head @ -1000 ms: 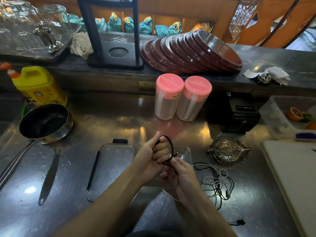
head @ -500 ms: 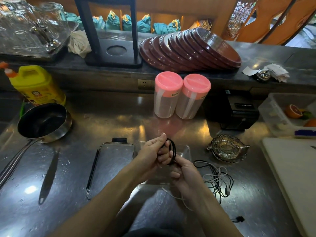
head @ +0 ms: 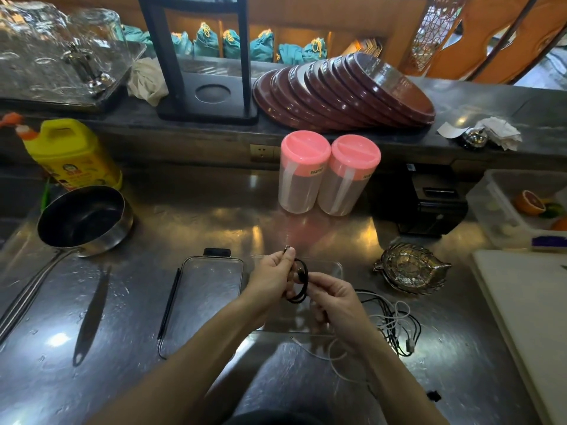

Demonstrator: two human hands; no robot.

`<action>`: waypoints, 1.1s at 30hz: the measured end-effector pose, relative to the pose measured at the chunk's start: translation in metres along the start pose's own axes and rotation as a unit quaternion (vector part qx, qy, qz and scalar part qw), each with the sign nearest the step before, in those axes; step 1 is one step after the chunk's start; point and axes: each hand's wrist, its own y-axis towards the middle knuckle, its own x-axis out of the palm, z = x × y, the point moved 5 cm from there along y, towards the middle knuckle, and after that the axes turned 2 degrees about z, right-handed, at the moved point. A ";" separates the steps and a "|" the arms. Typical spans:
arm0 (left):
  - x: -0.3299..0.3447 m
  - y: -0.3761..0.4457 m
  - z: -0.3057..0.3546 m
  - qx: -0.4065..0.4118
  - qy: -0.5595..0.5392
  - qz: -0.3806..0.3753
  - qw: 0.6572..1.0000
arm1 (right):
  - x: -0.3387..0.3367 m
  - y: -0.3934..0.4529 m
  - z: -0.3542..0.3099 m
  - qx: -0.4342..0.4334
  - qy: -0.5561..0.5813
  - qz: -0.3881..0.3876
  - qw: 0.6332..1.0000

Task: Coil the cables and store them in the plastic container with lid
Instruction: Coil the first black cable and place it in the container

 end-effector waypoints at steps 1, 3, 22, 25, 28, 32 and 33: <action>0.000 0.000 -0.001 0.007 0.017 0.008 1.000 | 0.002 -0.004 -0.001 0.009 -0.004 -0.001 1.000; 0.001 -0.001 -0.003 0.026 0.036 0.023 0.999 | 0.009 -0.010 -0.004 0.027 -0.002 -0.007 1.000; 0.006 0.002 -0.028 0.039 0.044 0.027 0.998 | 0.017 -0.023 -0.007 -0.327 -0.409 0.272 0.808; 0.004 0.000 -0.029 0.066 0.048 0.021 0.996 | 0.017 -0.024 -0.009 -0.297 -0.368 0.275 0.837; 0.002 0.001 -0.030 0.074 0.060 0.012 0.995 | 0.015 -0.019 -0.015 -0.266 -0.333 0.246 0.871; -0.003 0.004 -0.035 0.074 0.058 0.009 0.996 | 0.009 -0.017 -0.028 -0.236 -0.265 0.228 0.907; -0.004 0.004 -0.037 0.072 0.056 0.010 0.996 | 0.010 -0.018 -0.028 -0.221 -0.227 0.221 0.922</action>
